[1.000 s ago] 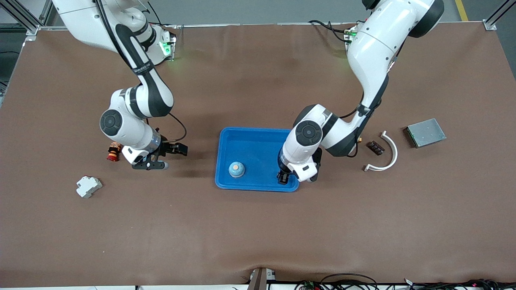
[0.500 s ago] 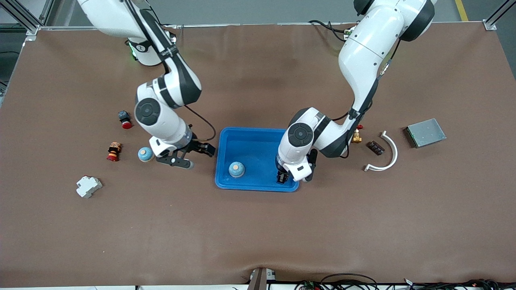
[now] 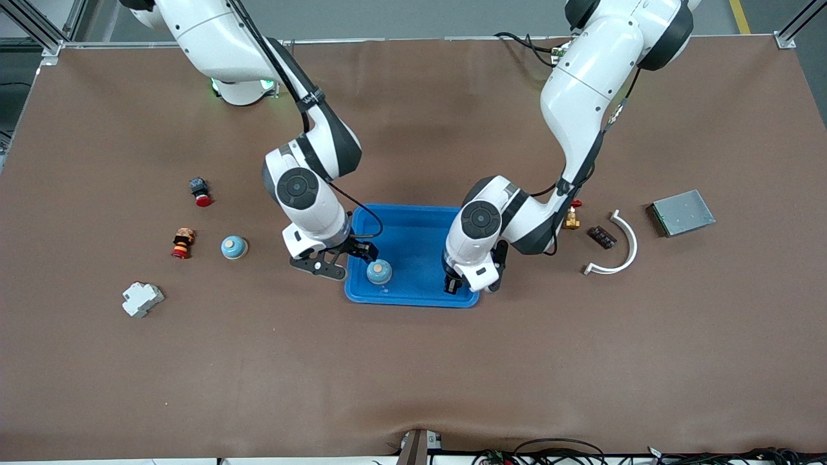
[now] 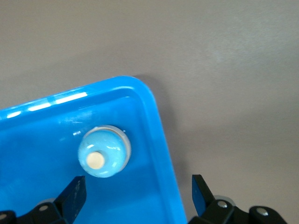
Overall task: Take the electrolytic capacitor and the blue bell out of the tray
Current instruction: 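Grasp the second capacitor with the left gripper while the right gripper reaches the bell, then place the capacitor near the white clip while the right gripper lifts the bell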
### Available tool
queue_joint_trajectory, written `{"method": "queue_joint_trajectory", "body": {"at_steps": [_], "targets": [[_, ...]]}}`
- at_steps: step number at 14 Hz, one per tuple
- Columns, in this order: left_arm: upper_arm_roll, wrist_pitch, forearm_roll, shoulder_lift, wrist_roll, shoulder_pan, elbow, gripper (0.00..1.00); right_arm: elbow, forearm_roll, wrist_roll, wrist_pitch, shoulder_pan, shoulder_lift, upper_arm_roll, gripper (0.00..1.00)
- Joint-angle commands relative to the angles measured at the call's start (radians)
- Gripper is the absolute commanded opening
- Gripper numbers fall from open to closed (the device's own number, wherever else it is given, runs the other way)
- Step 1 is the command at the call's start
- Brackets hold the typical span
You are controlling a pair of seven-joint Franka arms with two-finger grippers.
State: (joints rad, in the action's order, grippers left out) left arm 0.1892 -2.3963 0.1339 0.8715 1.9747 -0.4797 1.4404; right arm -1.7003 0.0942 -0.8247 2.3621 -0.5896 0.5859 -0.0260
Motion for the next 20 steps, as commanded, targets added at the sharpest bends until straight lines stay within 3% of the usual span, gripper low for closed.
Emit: {"method": "queue_joint_trajectory", "body": {"at_steps": [1,6,10,16,20], "targets": [[-0.014,0.000,0.045,-0.002,0.012,-0.019,-0.026,0.00,0.129,-0.027,-0.074,-0.034,-0.032,0.092,-0.012,1.00],[-0.005,0.202,0.070,-0.118,-0.078,-0.001,-0.020,0.00,0.243,-0.151,-0.189,-0.067,-0.062,0.195,-0.012,1.00],[0.000,0.373,0.053,-0.233,-0.300,0.094,0.001,0.00,0.258,-0.162,-0.203,-0.072,-0.068,0.224,-0.012,1.00],[0.010,0.417,0.050,-0.385,-0.721,0.320,0.214,0.00,0.295,-0.163,-0.240,-0.063,-0.082,0.278,-0.014,1.00],[0.010,0.399,0.062,-0.392,-0.997,0.510,0.296,0.00,0.329,-0.163,-0.263,-0.063,-0.082,0.299,-0.012,1.00]]}}
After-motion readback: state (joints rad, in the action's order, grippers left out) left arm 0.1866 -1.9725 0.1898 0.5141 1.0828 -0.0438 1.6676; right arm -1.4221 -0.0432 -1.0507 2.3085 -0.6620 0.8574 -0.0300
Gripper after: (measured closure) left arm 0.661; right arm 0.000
